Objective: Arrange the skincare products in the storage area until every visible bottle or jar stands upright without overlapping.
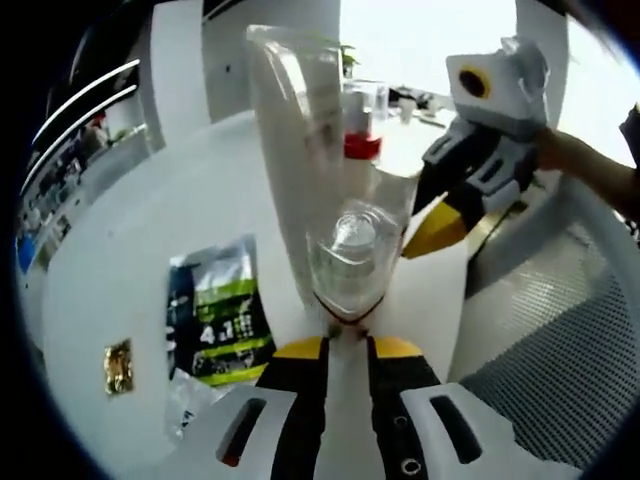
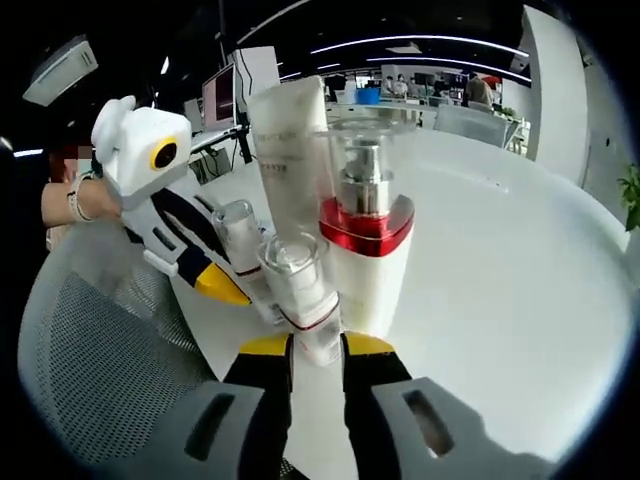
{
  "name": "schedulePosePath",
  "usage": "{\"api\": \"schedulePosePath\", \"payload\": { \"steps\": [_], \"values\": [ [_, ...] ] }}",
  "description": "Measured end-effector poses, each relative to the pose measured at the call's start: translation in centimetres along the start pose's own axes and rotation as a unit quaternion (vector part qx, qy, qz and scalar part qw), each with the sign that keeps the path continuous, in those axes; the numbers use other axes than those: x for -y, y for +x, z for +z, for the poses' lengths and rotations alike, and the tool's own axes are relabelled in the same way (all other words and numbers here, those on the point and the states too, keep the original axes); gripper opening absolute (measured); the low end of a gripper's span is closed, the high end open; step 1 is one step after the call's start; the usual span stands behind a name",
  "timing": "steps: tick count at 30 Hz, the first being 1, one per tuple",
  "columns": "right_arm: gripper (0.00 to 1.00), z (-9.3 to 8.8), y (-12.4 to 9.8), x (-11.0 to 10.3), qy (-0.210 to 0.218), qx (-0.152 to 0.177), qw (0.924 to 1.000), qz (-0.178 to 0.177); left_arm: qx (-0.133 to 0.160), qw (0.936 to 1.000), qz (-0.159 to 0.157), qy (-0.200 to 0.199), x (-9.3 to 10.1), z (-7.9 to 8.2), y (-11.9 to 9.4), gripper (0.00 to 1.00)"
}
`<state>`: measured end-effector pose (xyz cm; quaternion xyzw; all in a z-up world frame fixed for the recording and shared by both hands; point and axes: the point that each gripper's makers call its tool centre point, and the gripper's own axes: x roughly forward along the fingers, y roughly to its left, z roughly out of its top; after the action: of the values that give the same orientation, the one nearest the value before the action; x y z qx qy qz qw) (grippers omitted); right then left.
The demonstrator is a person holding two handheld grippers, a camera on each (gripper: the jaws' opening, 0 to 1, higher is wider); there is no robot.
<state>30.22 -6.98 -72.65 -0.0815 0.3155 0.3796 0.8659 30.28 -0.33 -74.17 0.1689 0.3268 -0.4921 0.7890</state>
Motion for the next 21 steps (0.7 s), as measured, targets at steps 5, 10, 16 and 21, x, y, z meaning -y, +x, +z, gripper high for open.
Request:
{"api": "schedulePosePath", "payload": {
  "steps": [5, 10, 16, 21],
  "values": [
    [0.18, -0.1, 0.0, 0.0, 0.002, -0.002, 1.0, 0.001, 0.004, 0.9998, -0.005, -0.016, 0.2, 0.4, 0.3, 0.11],
    [0.17, -0.2, 0.0, 0.0, 0.003, -0.003, 1.0, 0.001, 0.011, 0.9996, -0.004, -0.027, 0.4, 0.8, 0.7, 0.09],
    [0.17, -0.2, 0.0, 0.0, 0.003, -0.003, 1.0, 0.001, 0.013, 0.9994, -0.004, -0.032, 0.7, 1.0, 0.9, 0.08],
    [0.17, -0.2, 0.0, 0.0, 0.0, -0.005, 1.0, 0.003, 0.015, 0.999, -0.01, -0.041, 1.0, 1.1, 1.1, 0.06]
  ]
}}
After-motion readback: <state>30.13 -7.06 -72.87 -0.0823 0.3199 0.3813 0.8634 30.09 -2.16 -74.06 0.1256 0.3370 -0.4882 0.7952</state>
